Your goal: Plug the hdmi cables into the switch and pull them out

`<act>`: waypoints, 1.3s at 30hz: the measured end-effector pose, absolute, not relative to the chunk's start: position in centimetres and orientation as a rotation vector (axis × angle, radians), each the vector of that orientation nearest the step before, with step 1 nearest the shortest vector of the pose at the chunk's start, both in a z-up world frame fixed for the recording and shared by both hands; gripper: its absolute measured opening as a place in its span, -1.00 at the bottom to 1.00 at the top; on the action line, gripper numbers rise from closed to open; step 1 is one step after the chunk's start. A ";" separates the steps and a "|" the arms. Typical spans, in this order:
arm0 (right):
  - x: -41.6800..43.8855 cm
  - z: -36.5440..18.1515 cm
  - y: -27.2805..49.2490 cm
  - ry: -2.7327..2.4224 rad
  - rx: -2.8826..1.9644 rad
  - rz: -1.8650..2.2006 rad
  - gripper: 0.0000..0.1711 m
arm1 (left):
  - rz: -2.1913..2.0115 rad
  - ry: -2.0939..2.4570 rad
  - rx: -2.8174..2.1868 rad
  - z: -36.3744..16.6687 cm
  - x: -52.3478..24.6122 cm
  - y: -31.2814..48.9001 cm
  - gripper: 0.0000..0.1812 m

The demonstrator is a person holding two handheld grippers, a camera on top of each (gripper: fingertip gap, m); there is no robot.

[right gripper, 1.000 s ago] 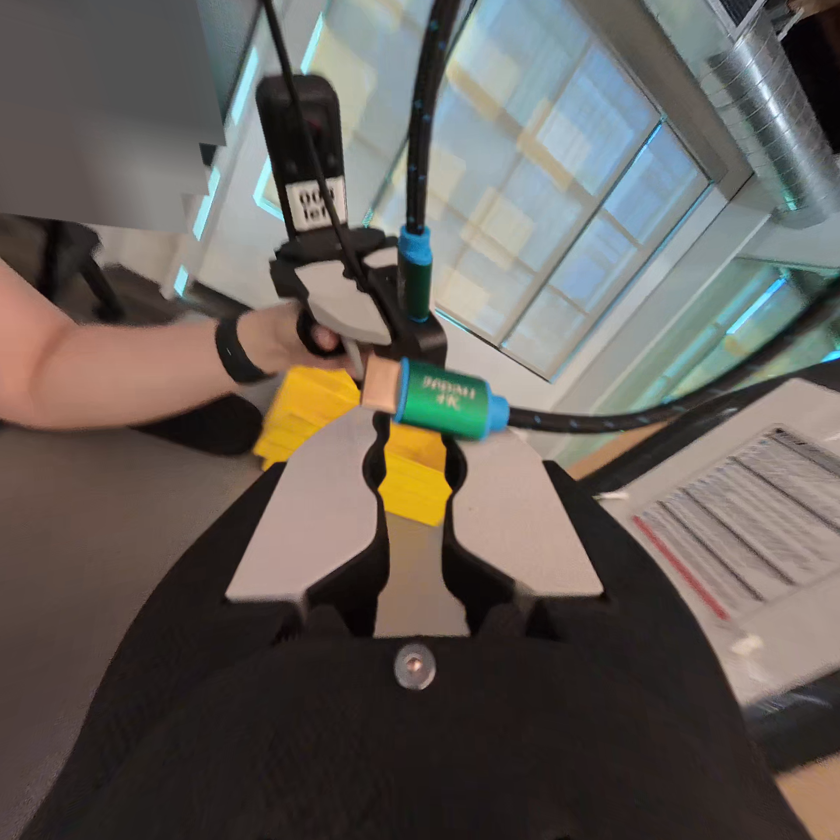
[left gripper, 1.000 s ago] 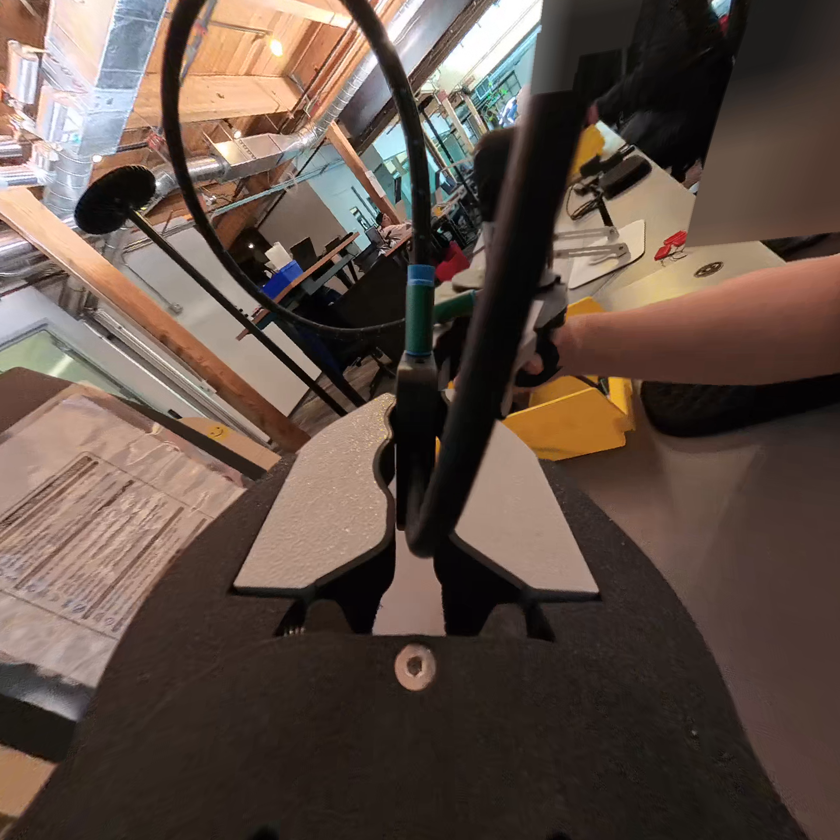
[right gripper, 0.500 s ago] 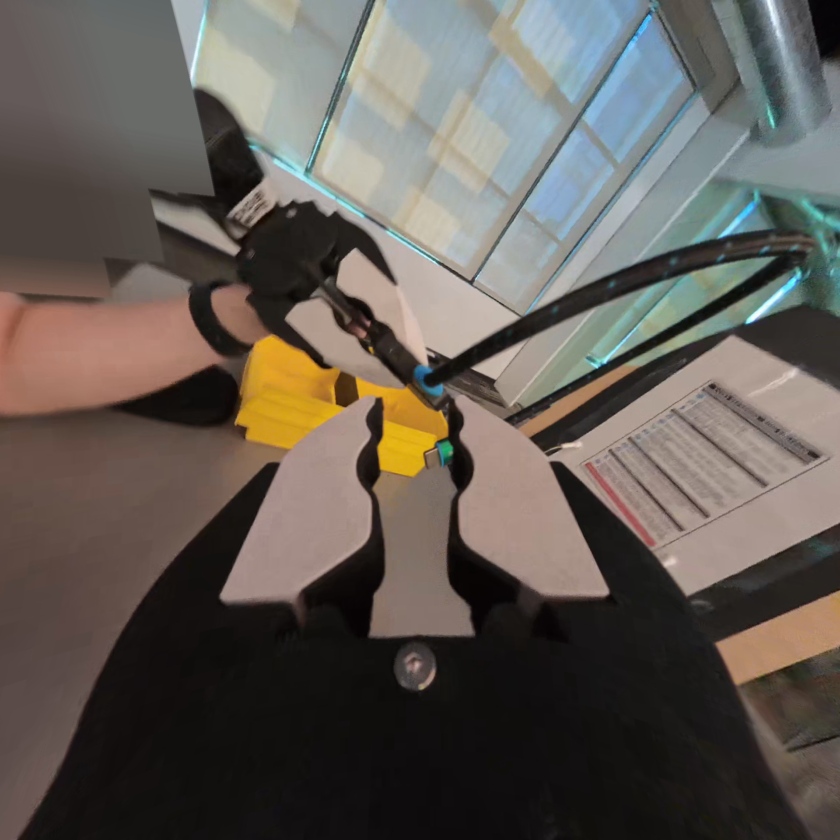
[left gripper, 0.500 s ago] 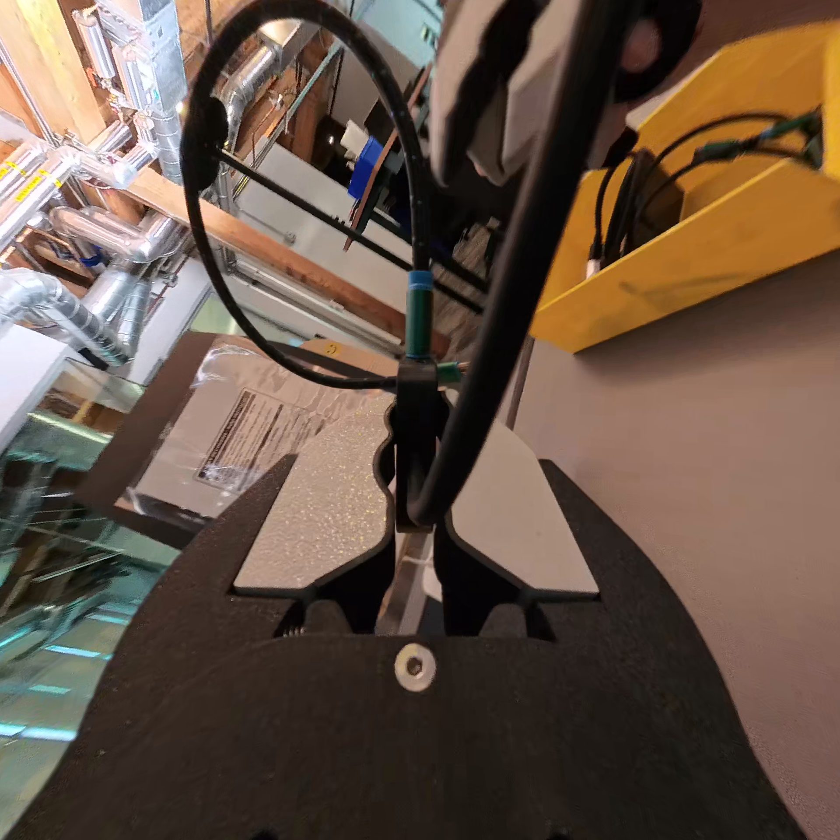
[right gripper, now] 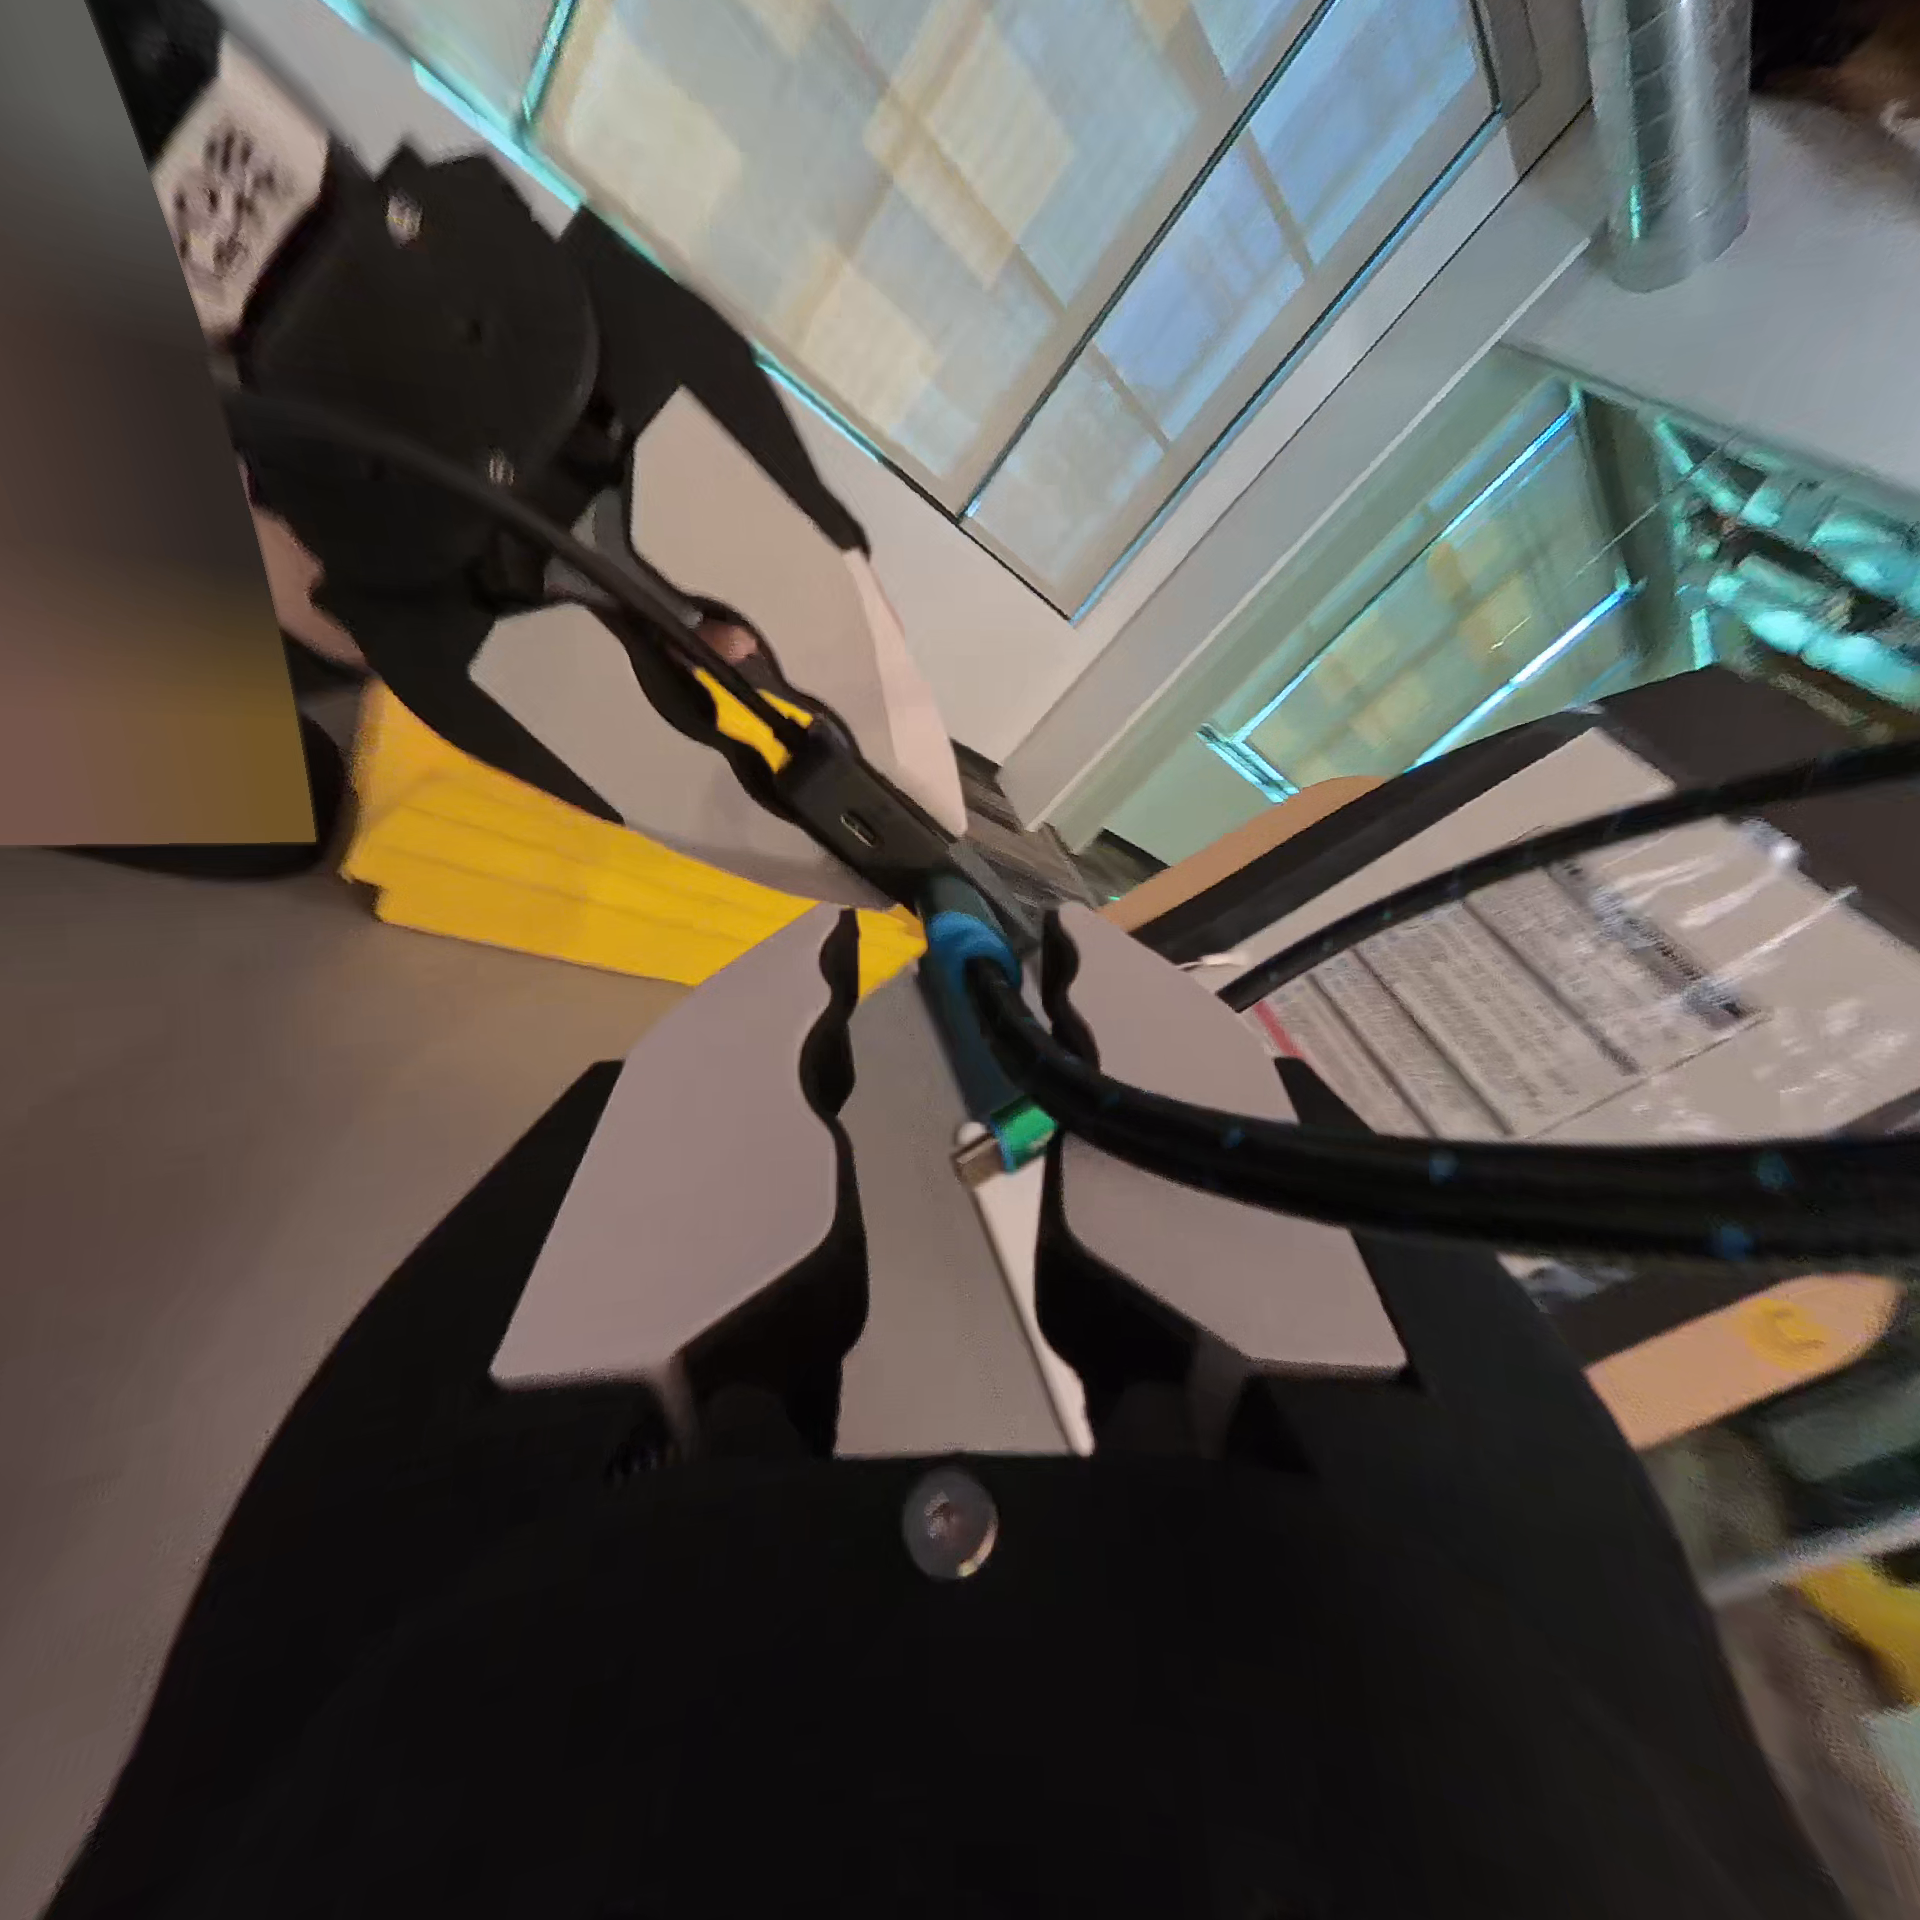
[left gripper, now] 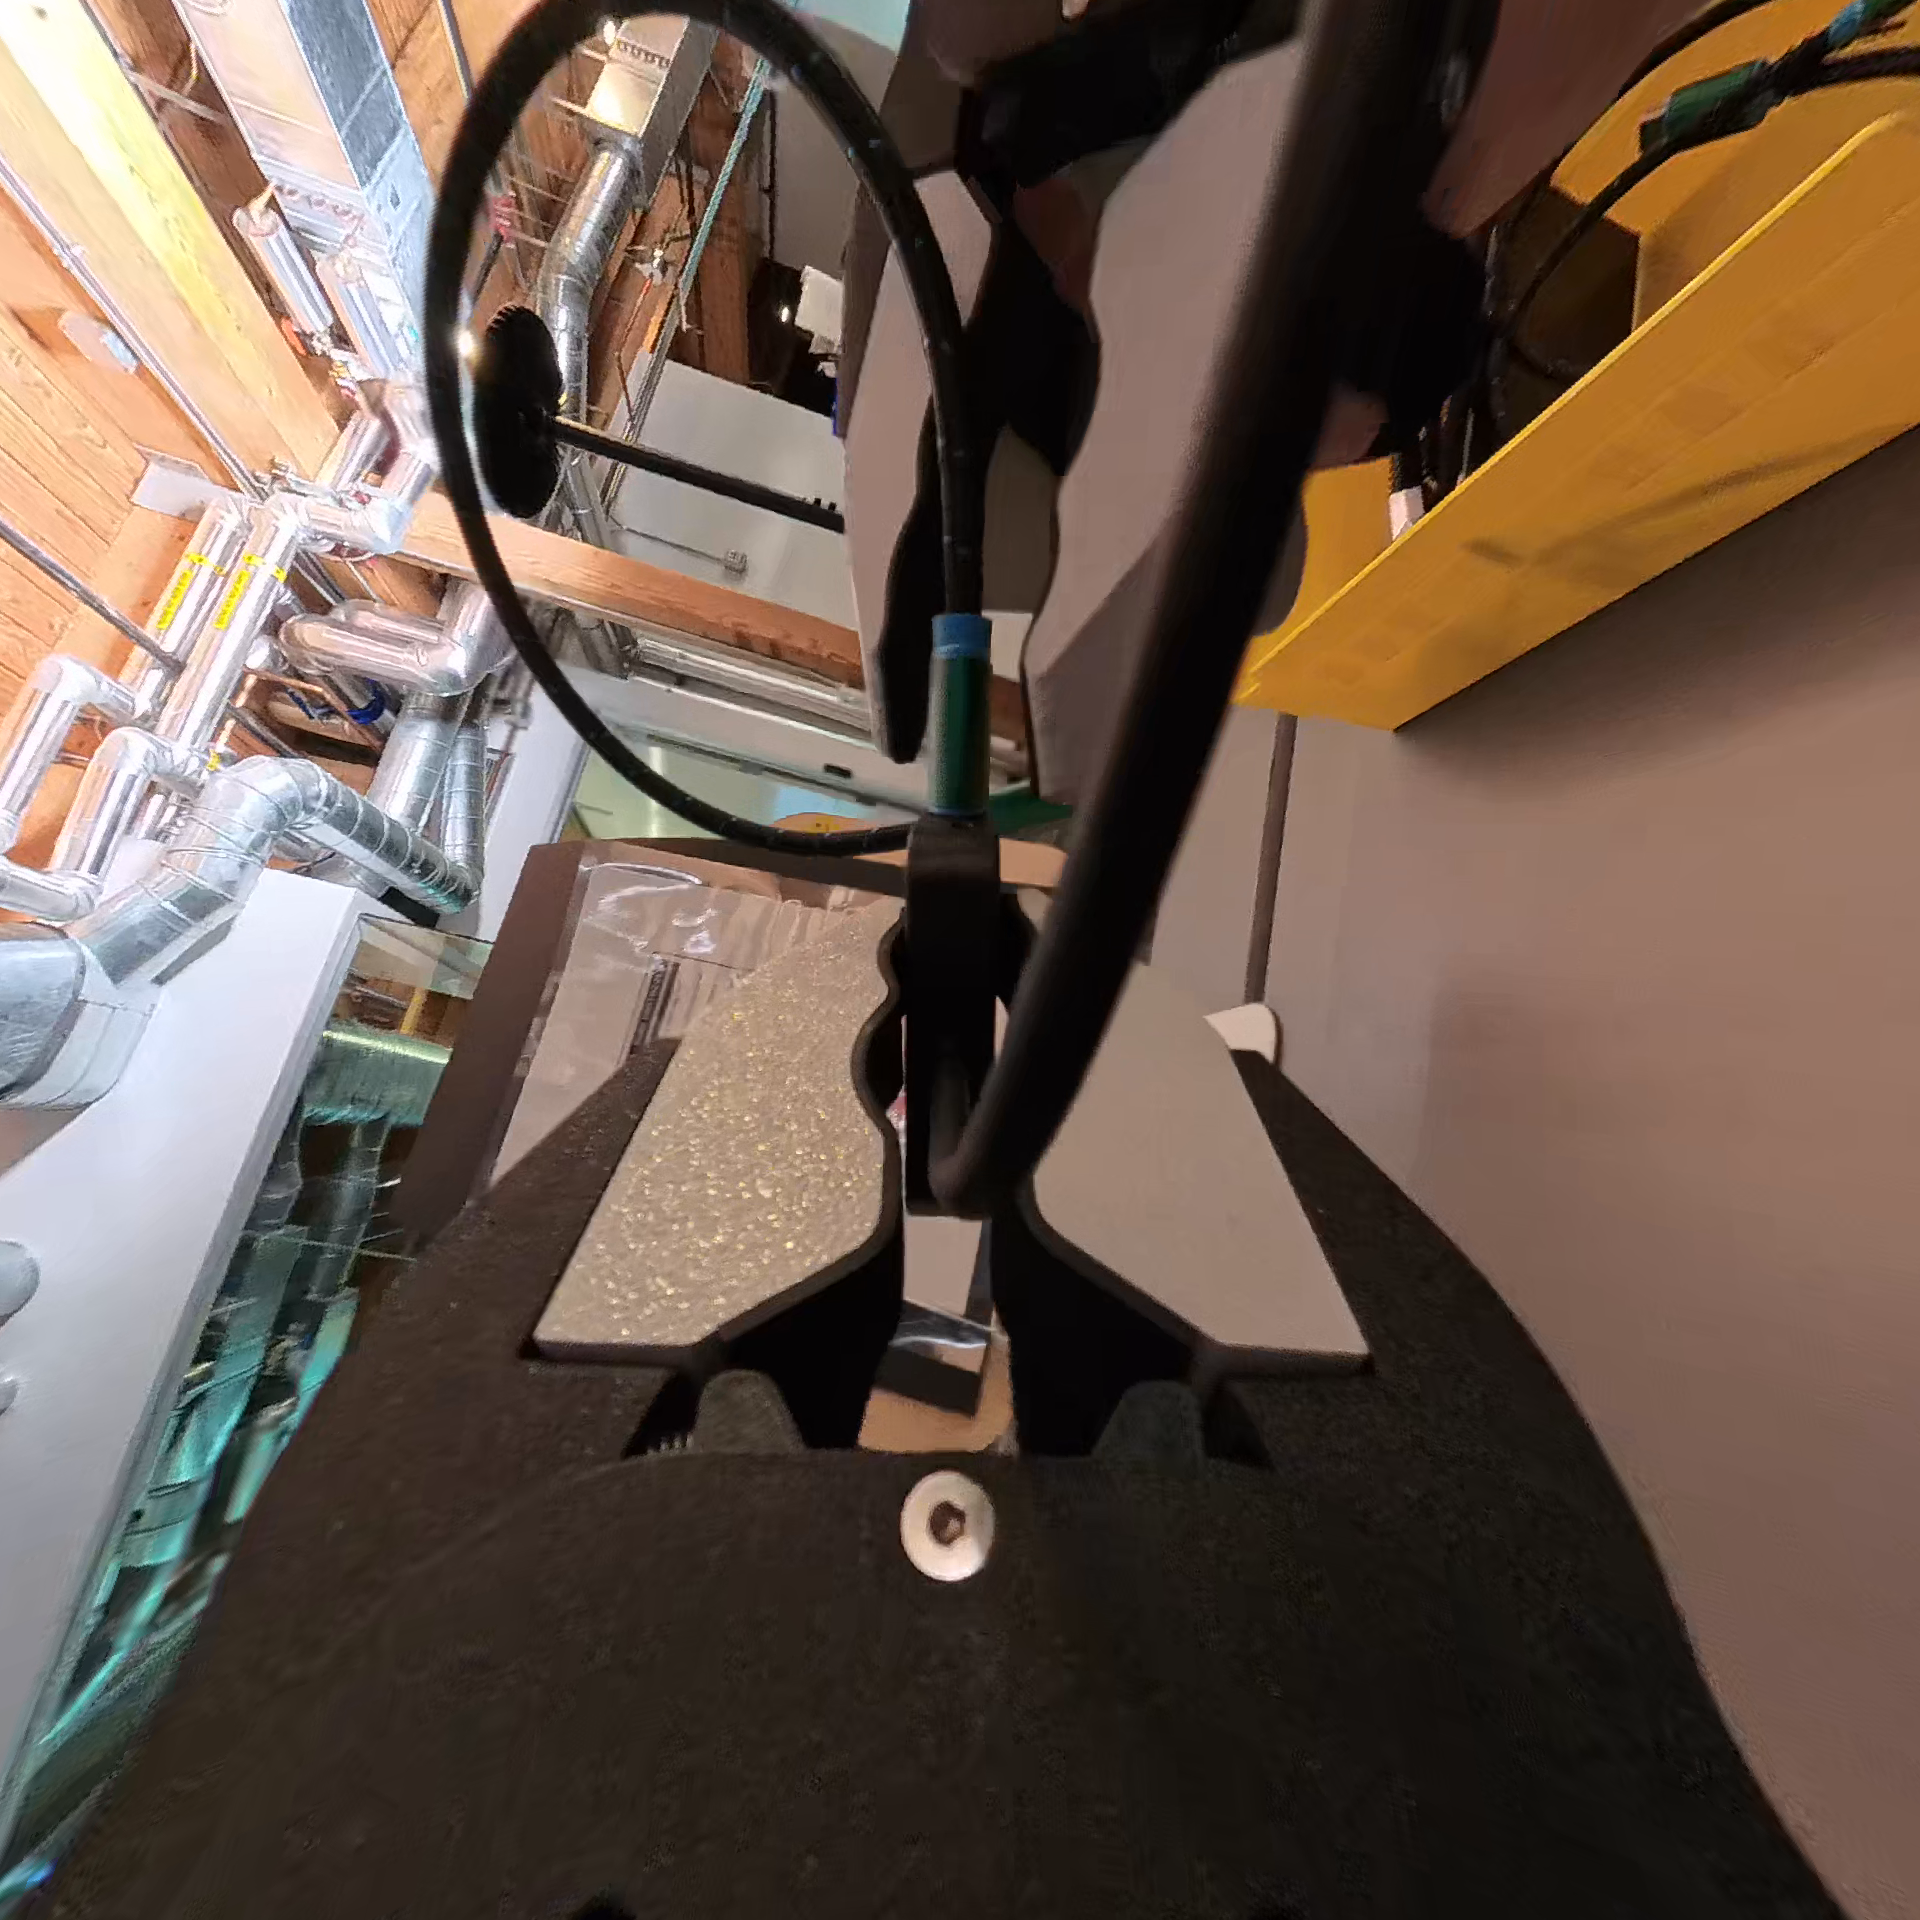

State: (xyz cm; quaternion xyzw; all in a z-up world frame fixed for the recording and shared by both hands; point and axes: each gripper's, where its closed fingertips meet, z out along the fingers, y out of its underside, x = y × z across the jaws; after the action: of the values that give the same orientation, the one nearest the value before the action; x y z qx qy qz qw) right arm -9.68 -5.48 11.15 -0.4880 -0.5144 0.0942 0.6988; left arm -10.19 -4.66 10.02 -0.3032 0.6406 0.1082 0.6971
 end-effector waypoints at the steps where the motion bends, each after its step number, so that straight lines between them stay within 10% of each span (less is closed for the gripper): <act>1: -9.8 11.3 -5.5 -1.115 -1.114 0.288 -0.60 | 0.264 1.418 -0.670 10.2 -10.2 -4.6 -0.85; 10: -10.3 11.6 -4.1 -0.841 -1.317 0.708 -0.74 | 0.370 1.389 -0.656 10.3 -10.5 -3.7 -0.85; 39: -6.4 14.9 -3.7 -0.751 -1.087 -0.048 -0.75 | 0.077 1.156 -1.028 11.1 -16.7 1.7 -0.50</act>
State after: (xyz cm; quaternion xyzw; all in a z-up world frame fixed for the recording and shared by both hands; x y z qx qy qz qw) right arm -6.38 -3.73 14.88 -0.5049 -0.3489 -0.0223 0.7893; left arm -16.74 1.68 11.08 -0.4643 0.5218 0.0346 0.7148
